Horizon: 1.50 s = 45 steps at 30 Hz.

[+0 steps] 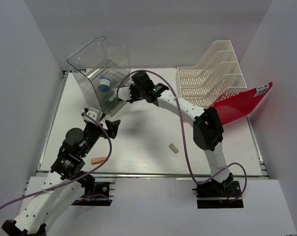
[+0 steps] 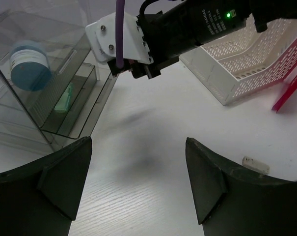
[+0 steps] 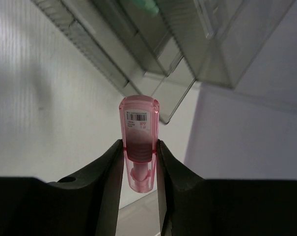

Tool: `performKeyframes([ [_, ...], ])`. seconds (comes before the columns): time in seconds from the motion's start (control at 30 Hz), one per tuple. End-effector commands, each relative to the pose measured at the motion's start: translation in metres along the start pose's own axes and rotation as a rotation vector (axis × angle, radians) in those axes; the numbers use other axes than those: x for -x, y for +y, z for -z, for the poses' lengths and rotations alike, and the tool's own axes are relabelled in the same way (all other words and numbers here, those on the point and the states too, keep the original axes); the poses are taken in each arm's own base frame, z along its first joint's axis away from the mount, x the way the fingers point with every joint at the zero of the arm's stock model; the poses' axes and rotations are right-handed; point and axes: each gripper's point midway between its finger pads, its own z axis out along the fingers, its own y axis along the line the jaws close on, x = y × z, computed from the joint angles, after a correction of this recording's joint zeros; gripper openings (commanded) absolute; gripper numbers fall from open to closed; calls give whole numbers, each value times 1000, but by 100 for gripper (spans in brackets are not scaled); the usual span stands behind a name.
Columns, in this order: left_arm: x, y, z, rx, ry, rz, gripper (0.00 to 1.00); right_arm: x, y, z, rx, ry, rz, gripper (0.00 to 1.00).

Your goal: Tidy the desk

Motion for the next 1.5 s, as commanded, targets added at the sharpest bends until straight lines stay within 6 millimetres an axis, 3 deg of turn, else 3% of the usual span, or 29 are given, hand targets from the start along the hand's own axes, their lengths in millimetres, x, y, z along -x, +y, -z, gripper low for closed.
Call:
performKeyframes([
  [0.0, 3, 7, 1, 43, -23, 16, 86, 29, -38, -11, -160, -52, 170, 0],
  [0.2, 5, 8, 1, 45, -30, 16, 86, 55, -42, -37, -225, -94, 274, 0],
  [0.3, 5, 8, 2, 45, -34, 17, 86, 56, -36, -50, -230, -82, 314, 0],
  [0.57, 6, 8, 2, 46, -39, 15, 86, 65, -30, -61, -272, -80, 368, 0],
  [0.7, 6, 9, 2, 49, -39, 17, 86, 70, -27, -62, -274, -74, 366, 27],
  [0.77, 6, 9, 3, 52, -41, 17, 86, 70, -26, -60, -273, -73, 354, 45],
  [1.03, 3, 9, 0, 52, -26, 16, 86, 70, -25, -50, -277, -66, 318, 55],
  [1.17, 0, 11, -1, 66, -13, 24, 85, 71, -37, -36, -310, -56, 279, 50],
  [1.3, -6, 16, -6, 106, 1, 74, 74, 62, -53, -8, -327, -26, 142, 29],
  [1.37, -12, 19, -11, 137, 31, 110, 60, 56, -57, 15, -332, -23, 20, 21],
  [1.4, -14, 18, -14, 142, 47, 148, 56, 38, -45, 17, -291, 13, -18, 14],
  [1.43, -18, 17, -17, 144, 67, 158, 51, 35, -51, 39, -307, 1, -103, 11],
  [1.47, -22, 14, -22, 136, 107, 173, 38, 25, -45, 45, -282, 6, -143, 7],
])
